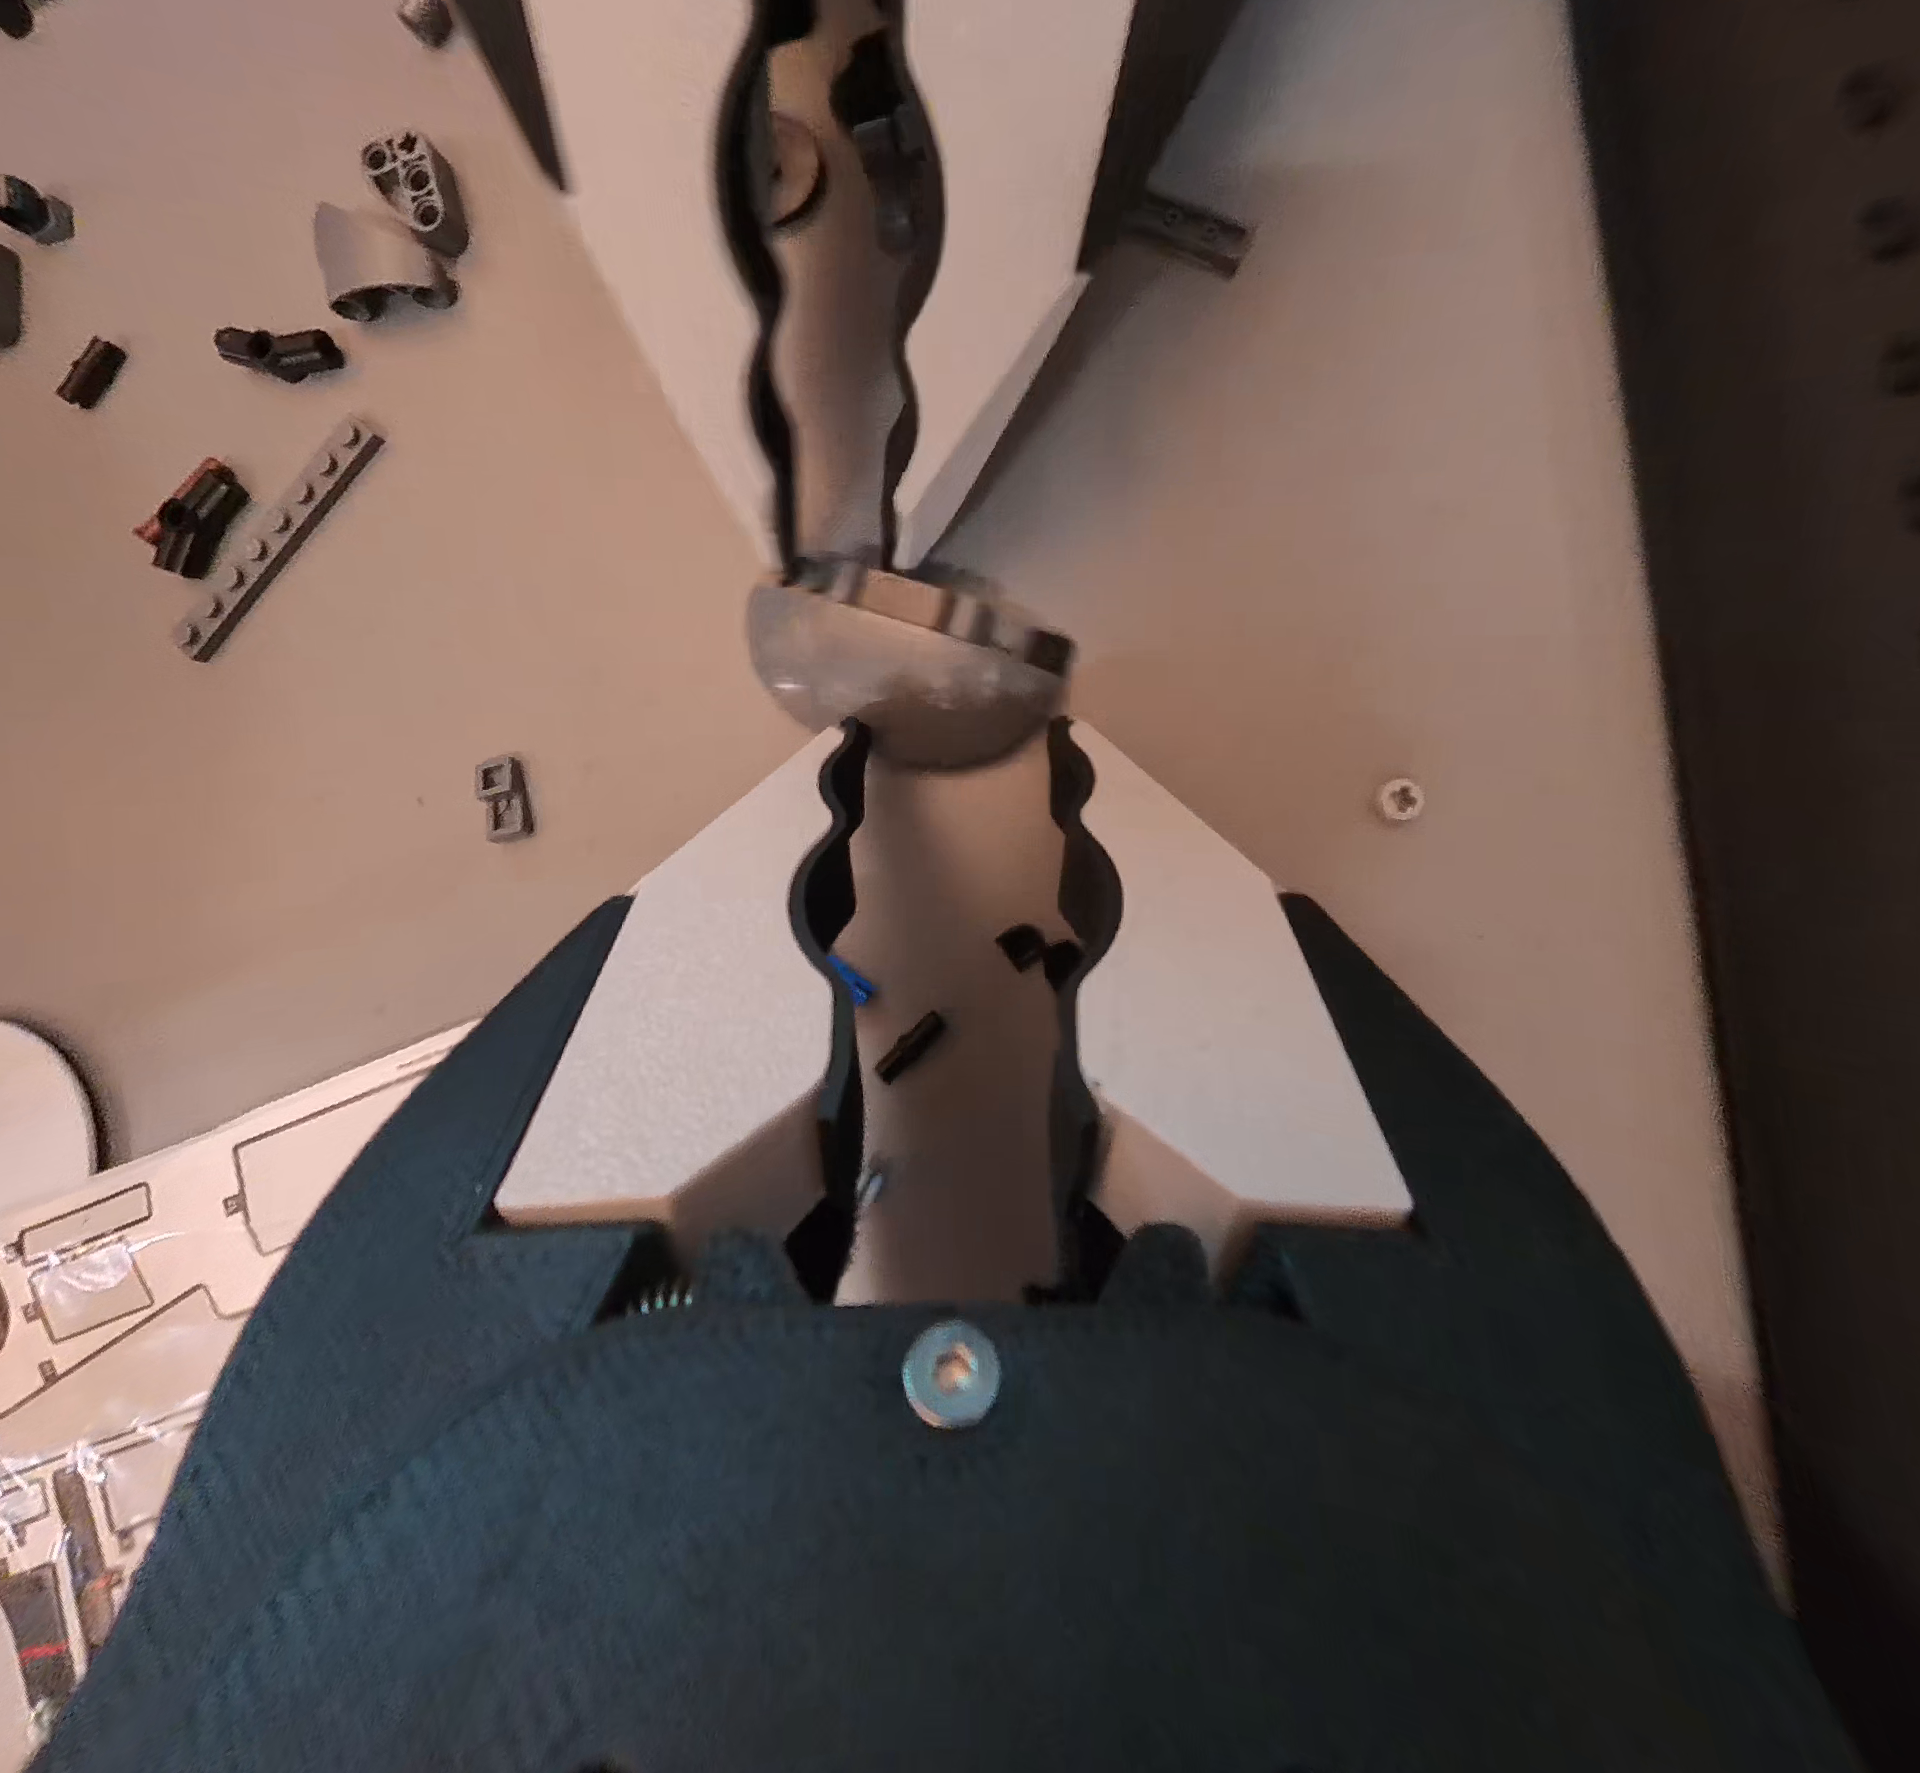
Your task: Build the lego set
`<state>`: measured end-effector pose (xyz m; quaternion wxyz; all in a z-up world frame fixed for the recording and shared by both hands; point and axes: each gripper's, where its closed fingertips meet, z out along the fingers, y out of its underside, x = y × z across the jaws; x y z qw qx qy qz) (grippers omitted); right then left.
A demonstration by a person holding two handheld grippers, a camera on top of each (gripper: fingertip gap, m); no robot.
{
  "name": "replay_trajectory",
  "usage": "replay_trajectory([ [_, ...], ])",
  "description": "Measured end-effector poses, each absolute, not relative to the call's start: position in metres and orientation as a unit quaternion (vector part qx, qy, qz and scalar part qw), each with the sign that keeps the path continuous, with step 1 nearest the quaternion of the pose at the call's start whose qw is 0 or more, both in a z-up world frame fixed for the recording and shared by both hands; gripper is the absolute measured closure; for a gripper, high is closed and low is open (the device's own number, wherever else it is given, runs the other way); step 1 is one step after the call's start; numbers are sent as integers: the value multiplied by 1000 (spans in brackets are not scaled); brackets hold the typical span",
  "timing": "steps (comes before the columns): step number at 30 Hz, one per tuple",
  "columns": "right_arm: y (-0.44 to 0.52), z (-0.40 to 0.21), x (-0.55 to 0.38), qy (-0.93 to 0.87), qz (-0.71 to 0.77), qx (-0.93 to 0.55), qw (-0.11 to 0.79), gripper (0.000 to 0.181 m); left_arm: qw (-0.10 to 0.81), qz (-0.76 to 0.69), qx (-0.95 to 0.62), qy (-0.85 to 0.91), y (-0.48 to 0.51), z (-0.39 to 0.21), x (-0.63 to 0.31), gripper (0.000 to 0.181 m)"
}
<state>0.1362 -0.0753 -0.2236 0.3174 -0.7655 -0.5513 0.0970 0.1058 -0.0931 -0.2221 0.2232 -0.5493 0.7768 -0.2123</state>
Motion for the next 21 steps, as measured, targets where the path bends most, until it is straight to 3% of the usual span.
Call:
replay_trajectory([
  [2,-81,-224,135,-559,107,-762,309,171,220,-219,-553,773,-91,-222,104,143],
  [7,-90,-223,136,-565,126,-759,298,170,214,-221,-558,771,-89,-223,101,138],
  [13,-101,-222,140,-574,146,-755,281,181,229,-200,-567,766,-76,-222,95,151],
  [17,-101,-219,141,-573,147,-753,290,181,229,-196,-568,766,-74,-222,91,151],
  [21,-94,-216,140,-567,139,-751,310,168,230,-201,-554,775,-83,-217,91,149],
])
